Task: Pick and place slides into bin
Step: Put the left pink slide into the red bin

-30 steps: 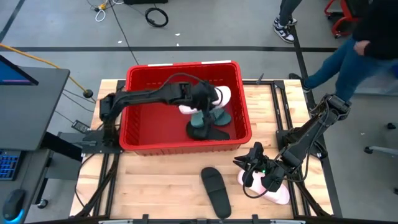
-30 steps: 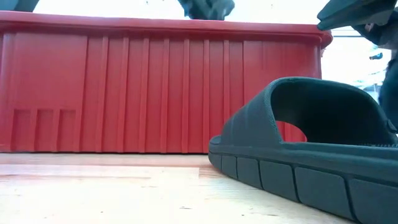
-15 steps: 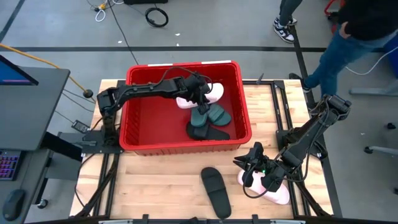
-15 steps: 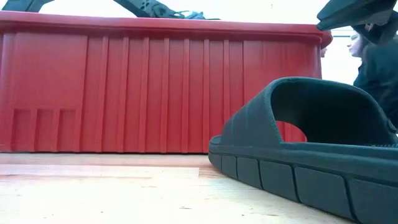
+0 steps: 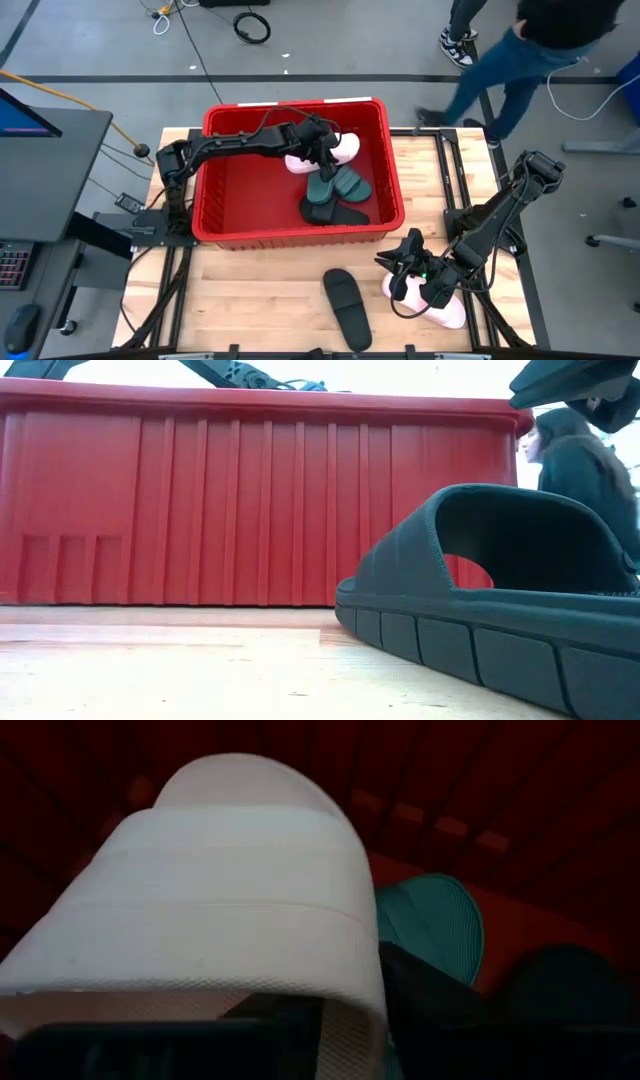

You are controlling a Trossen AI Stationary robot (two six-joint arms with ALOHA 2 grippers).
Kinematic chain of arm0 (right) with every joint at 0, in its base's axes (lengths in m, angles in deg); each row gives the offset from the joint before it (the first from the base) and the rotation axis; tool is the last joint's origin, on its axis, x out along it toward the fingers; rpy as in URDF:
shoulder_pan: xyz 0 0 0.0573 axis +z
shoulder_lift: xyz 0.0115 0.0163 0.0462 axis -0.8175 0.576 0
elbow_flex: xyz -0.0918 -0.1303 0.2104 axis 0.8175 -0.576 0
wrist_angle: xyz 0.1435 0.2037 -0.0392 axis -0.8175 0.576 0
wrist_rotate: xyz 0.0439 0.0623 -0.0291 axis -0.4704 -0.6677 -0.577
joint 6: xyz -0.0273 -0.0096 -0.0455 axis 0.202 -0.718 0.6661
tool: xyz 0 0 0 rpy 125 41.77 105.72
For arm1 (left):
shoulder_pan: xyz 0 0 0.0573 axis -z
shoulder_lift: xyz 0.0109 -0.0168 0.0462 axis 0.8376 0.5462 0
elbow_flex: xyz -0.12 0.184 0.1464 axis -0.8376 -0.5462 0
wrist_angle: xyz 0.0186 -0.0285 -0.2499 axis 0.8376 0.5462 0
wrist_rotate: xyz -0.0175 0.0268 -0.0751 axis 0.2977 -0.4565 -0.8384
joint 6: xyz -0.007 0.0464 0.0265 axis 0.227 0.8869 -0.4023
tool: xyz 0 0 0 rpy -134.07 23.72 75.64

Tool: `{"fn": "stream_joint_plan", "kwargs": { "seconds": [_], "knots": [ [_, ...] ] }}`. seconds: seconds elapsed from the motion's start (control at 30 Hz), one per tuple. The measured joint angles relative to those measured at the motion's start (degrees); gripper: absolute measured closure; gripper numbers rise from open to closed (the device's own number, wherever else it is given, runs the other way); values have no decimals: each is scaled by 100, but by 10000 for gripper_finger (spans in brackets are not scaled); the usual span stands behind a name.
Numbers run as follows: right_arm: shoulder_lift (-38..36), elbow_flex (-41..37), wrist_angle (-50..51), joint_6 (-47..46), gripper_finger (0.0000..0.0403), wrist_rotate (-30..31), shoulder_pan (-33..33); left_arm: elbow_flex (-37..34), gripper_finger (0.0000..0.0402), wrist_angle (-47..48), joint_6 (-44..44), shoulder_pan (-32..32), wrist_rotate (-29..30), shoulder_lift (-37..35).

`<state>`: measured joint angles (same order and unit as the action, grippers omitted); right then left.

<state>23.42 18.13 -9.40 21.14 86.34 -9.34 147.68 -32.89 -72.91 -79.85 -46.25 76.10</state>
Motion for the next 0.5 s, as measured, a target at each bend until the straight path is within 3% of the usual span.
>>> {"fn": "stream_joint_plan", "kwargs": {
  "seconds": [0.27,0.5],
  "knots": [
    [126,0,-251,135,323,-30,4,-2,215,-5,24,-2,-8,4],
    [1129,2,-1927,1097,323,-597,123,0,164,324,-107,-2,-66,-6]
  ]
}}
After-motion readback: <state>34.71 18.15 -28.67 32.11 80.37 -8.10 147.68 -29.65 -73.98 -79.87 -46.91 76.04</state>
